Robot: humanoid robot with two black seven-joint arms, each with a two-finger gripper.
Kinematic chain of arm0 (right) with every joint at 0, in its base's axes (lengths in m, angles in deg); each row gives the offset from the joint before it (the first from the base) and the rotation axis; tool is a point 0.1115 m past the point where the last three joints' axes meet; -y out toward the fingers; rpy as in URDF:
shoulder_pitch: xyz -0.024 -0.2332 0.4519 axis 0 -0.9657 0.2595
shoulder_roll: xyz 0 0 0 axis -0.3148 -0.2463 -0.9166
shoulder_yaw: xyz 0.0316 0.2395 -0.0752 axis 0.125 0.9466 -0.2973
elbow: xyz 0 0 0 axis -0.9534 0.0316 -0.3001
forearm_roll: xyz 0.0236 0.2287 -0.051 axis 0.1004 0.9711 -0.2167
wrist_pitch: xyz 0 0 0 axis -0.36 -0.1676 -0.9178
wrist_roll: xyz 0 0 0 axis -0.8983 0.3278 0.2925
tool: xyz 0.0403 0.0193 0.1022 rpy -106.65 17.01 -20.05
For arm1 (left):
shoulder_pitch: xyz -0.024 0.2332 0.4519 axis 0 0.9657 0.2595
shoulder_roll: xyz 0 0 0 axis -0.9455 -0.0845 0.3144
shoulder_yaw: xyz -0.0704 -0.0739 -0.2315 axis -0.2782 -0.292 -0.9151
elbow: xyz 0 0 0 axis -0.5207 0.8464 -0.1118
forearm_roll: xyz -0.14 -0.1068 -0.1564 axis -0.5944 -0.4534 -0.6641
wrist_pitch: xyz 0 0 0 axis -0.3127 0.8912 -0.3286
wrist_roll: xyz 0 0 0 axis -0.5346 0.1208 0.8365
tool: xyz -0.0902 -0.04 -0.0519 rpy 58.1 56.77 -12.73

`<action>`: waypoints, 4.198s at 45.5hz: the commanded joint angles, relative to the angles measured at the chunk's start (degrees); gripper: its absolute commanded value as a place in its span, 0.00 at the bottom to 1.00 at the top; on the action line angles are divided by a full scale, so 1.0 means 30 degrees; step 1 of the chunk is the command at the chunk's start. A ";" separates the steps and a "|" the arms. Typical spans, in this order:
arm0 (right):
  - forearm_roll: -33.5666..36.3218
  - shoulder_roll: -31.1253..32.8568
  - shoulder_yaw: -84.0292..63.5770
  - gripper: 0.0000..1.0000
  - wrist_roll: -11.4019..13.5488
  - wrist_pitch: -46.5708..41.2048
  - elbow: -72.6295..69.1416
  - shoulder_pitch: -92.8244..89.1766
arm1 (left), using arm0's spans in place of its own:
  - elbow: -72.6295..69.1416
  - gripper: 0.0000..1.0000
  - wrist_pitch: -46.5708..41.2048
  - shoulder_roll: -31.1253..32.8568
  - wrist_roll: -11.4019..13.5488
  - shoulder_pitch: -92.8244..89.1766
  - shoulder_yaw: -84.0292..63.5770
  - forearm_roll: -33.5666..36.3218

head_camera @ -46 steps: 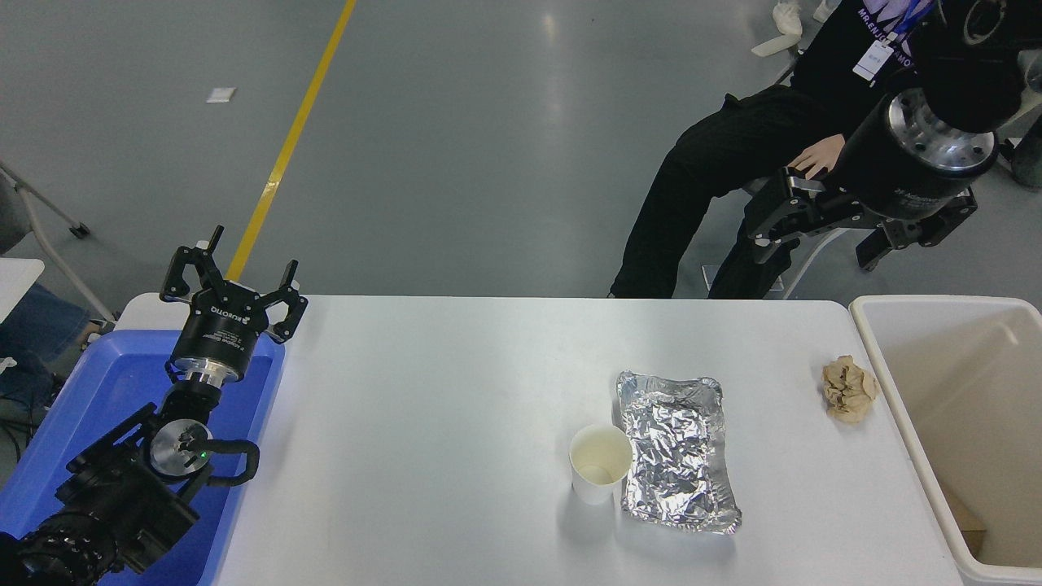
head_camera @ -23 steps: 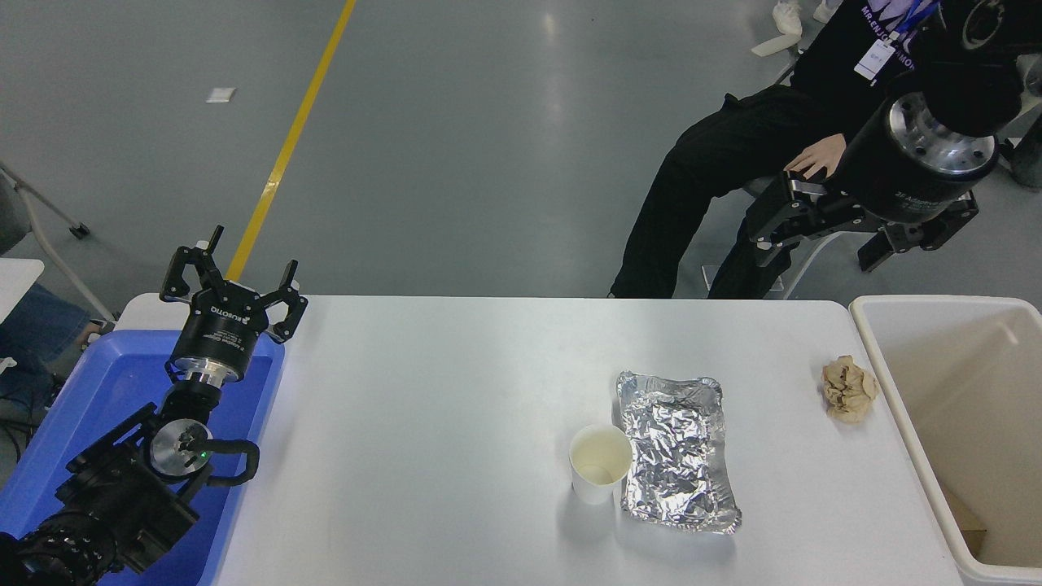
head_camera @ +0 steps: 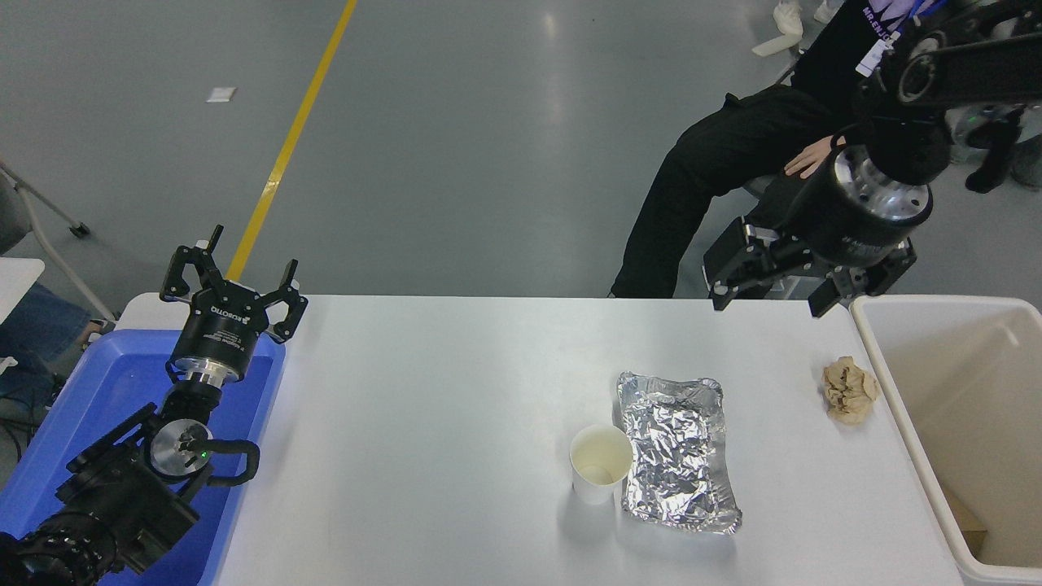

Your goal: Pick up paper cup place in dustbin

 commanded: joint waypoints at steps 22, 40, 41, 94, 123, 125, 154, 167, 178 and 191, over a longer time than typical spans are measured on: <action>-0.8545 -0.2203 0.3959 1.00 0.0022 0.9171 0.1021 -0.8541 | -0.0002 0.98 0.0000 0.0000 -0.0002 -0.0002 0.0016 -0.0002; -0.9955 -0.2320 0.6453 1.00 -0.0124 0.8671 -0.0504 -0.9916 | -0.0002 0.98 0.0000 0.0000 -0.0002 -0.0002 -0.0013 -0.0002; -0.9955 -0.2349 0.6336 1.00 -0.0095 0.8730 -0.0329 -1.0151 | -0.0002 0.98 0.0000 0.0000 -0.0002 -0.0002 0.0016 -0.0002; -0.9369 -0.3902 0.6423 0.90 0.0081 0.9199 0.5386 -1.4343 | -0.0002 0.98 0.0000 0.0000 0.0056 -0.0002 -0.0013 -0.0002; -0.7348 -0.3932 0.6305 0.12 0.0081 0.8994 0.5239 -1.4314 | -0.0002 0.98 0.0000 0.0000 0.0056 -0.0002 -0.0013 -0.0002; -0.7348 -0.3932 0.6305 0.06 0.0081 0.8965 0.5239 -1.4314 | -0.0002 0.98 0.0000 0.0000 0.0056 -0.0002 -0.0013 -0.0002; -0.7113 -0.3611 0.5925 0.00 0.0022 0.8496 0.4830 -1.3582 | -0.0002 0.98 0.0000 0.0000 0.0027 -0.0002 0.0016 -0.0002; -0.6937 -0.2703 0.5573 0.00 -0.0095 0.8496 0.3455 -1.2294 | -0.0002 0.98 0.0000 0.0000 0.0027 -0.0002 -0.0013 -0.0002; -0.6470 -0.0272 0.5543 0.00 -0.0153 0.7854 0.0378 -0.9600 | -0.0002 0.98 0.0000 0.0000 -0.0002 -0.0002 -0.0013 -0.0002; -0.3687 0.1457 0.4490 0.00 -0.0154 0.2757 -0.0356 -0.4591 | -0.0002 0.98 0.0000 0.0000 -0.0002 -0.0002 -0.0013 -0.0002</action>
